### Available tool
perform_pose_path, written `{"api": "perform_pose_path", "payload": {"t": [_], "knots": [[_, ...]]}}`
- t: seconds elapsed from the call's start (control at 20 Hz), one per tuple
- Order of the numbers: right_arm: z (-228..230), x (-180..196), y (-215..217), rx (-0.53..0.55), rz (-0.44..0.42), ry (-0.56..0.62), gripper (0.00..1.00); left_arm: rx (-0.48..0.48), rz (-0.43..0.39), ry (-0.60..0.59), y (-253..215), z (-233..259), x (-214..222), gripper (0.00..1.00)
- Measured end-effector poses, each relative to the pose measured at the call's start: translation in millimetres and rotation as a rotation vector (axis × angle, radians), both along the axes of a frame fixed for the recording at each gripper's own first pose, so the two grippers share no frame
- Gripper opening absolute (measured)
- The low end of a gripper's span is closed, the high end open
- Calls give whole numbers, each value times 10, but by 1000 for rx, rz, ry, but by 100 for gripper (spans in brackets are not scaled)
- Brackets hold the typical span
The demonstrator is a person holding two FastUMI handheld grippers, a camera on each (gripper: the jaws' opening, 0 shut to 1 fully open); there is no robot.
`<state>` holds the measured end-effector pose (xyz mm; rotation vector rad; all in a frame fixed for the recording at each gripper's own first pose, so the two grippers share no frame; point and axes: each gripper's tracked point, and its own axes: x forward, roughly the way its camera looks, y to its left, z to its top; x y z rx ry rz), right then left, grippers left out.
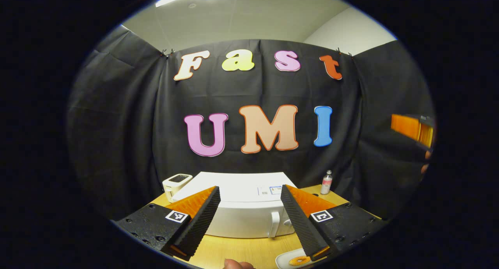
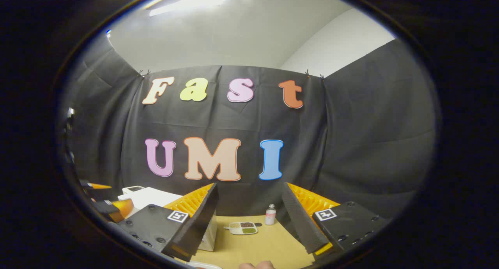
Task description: Open the microwave oven with the left hand, put the food in, and close the microwave oven.
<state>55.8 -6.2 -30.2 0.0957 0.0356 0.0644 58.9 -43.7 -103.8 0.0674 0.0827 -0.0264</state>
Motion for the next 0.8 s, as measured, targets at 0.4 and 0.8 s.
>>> {"api": "perform_pose_path", "payload": {"t": [0.4,0.8], "knots": [[46,-135,-131,-13,-12,14,96,42,-95,95,-352,-1120,350,98],[112,-271,-321,-55,-42,18,96,58,-93,251,-440,-2009,792,98]]}}
